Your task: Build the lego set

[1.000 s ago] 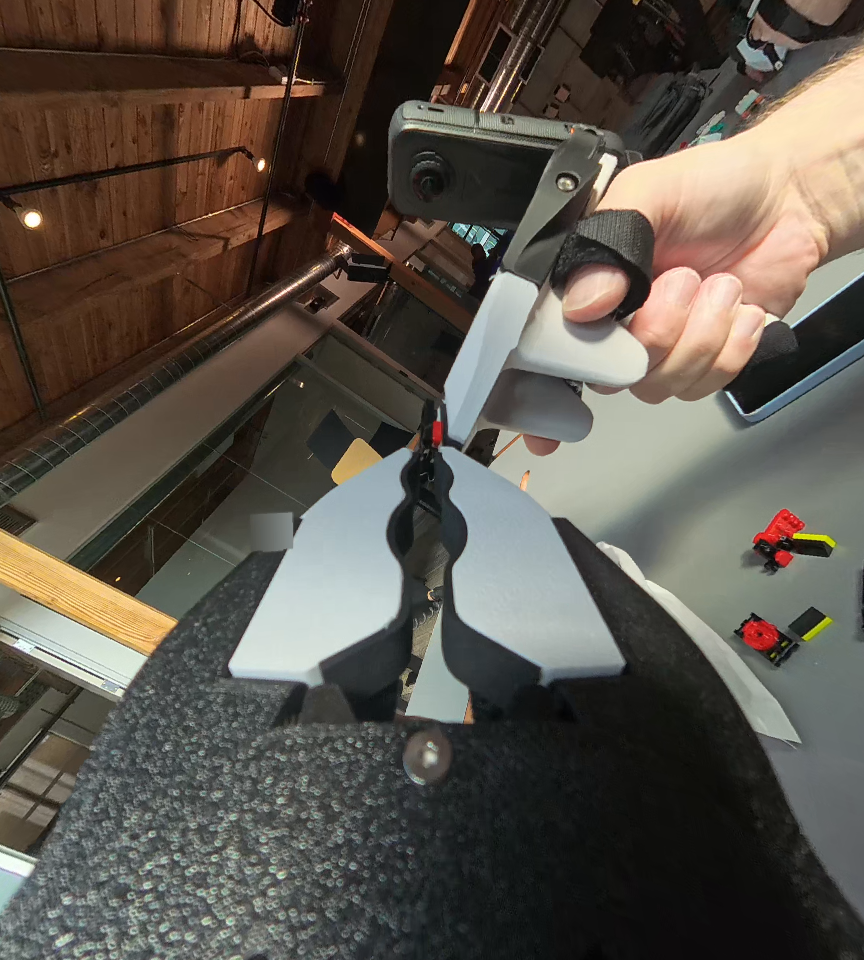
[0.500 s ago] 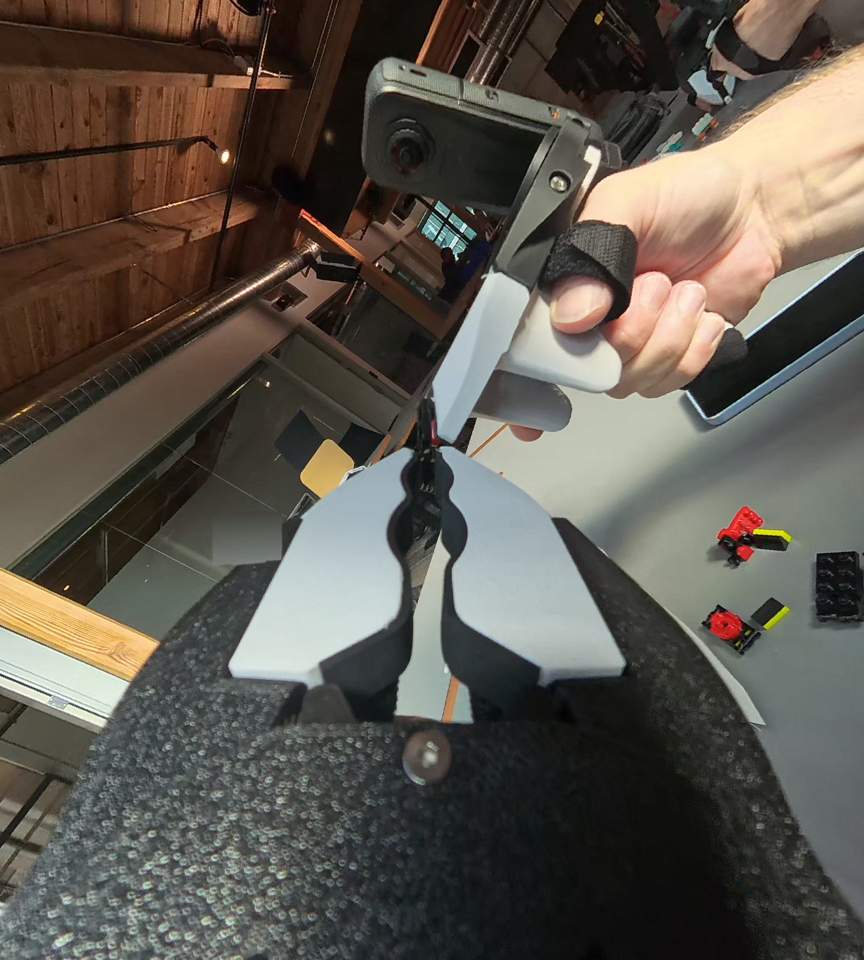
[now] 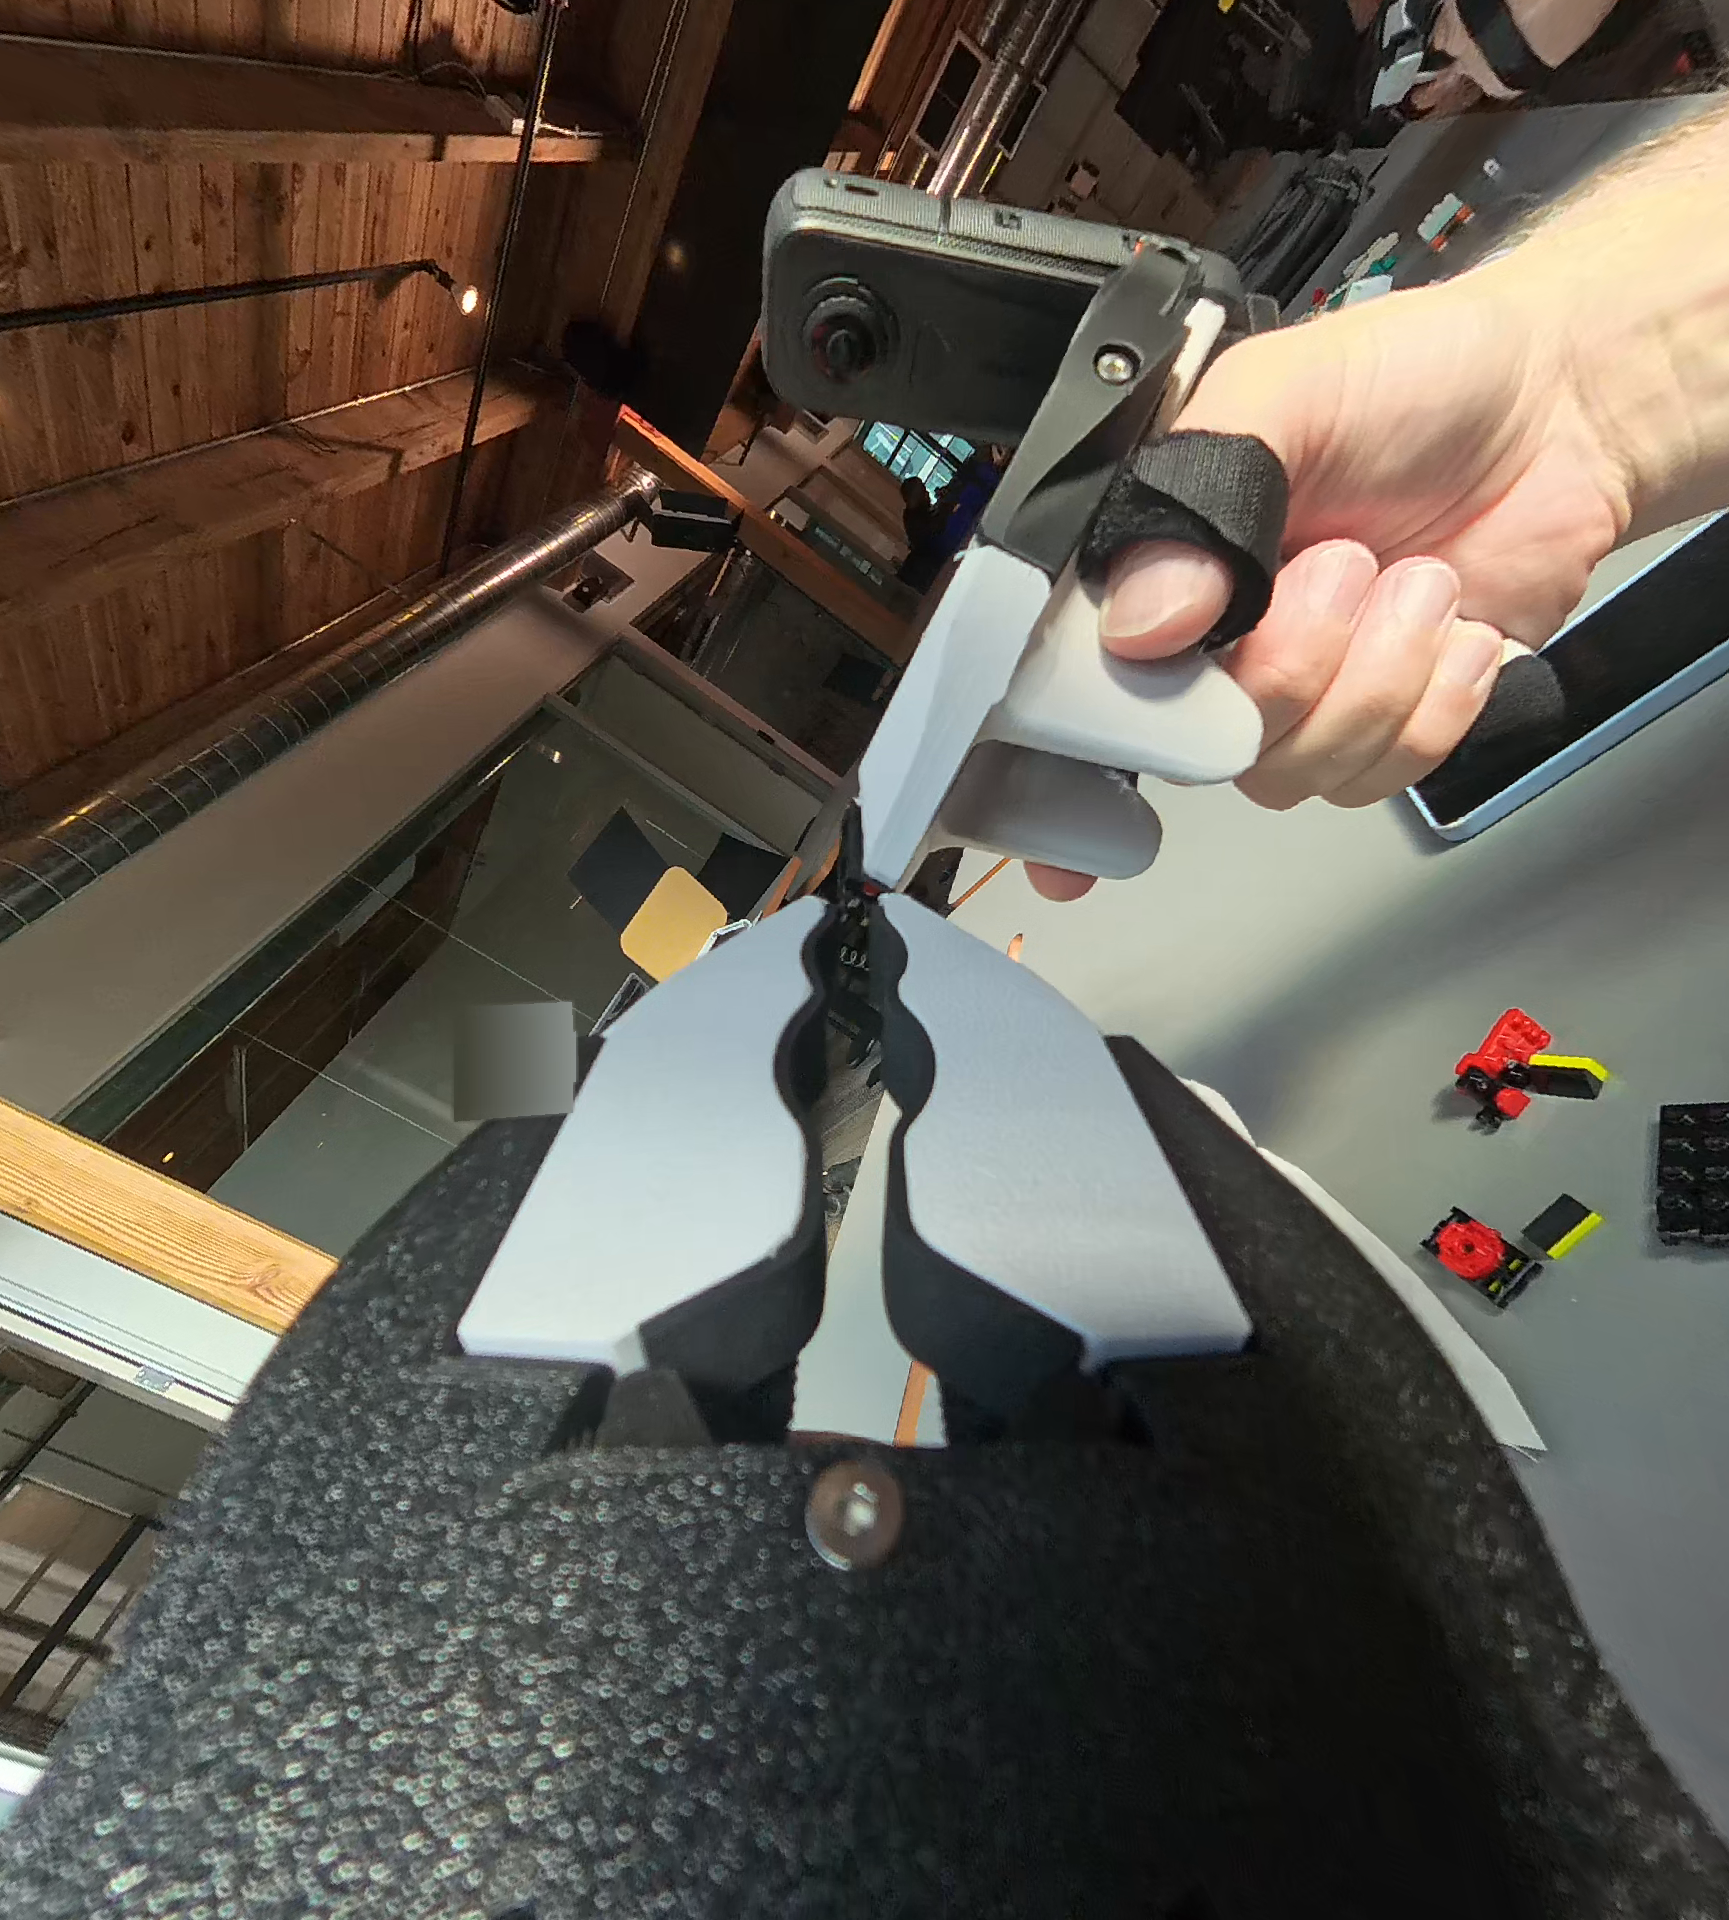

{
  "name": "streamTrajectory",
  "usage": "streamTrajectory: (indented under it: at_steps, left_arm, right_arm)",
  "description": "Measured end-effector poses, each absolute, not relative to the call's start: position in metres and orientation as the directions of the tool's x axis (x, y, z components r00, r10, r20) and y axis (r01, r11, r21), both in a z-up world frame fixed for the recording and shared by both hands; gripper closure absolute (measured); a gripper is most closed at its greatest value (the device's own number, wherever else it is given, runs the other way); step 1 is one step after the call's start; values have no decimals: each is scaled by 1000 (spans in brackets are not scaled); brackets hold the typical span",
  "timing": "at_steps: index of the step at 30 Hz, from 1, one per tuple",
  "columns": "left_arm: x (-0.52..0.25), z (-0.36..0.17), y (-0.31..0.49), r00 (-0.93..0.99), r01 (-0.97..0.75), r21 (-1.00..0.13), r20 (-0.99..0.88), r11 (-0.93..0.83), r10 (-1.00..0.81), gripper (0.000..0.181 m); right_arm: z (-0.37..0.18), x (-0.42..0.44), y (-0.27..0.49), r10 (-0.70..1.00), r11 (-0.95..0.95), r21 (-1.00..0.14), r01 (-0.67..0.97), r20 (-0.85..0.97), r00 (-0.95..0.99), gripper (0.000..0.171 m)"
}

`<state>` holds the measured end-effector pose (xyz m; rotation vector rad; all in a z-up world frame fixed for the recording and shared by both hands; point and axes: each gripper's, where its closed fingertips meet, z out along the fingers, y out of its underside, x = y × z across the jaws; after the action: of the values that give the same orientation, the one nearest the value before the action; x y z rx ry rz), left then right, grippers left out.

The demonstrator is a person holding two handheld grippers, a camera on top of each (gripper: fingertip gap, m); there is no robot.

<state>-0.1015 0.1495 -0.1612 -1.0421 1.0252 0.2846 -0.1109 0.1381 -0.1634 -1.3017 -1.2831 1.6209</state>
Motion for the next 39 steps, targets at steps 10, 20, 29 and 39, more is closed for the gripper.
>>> streamTrajectory:
  at_steps: [10,20,29,39]
  left_arm:
    - [-100,-162,149,620,-429,-799,-600,422,-506,177]
    - [-138,-160,166,745,-301,-900,-428,315,-512,180]
    - [-119,-170,165,694,-28,-990,-120,140,-710,180]
    - [-121,-133,148,407,529,-842,358,-103,-841,181]
  right_arm:
    - [-165,-109,140,983,-7,-989,146,-34,-181,164]
    - [-193,-88,185,974,213,-918,334,224,-5,171]
    - [-175,-104,163,998,8,-993,120,0,-69,171]
    - [-131,-123,156,998,41,-998,-47,43,-49,159]
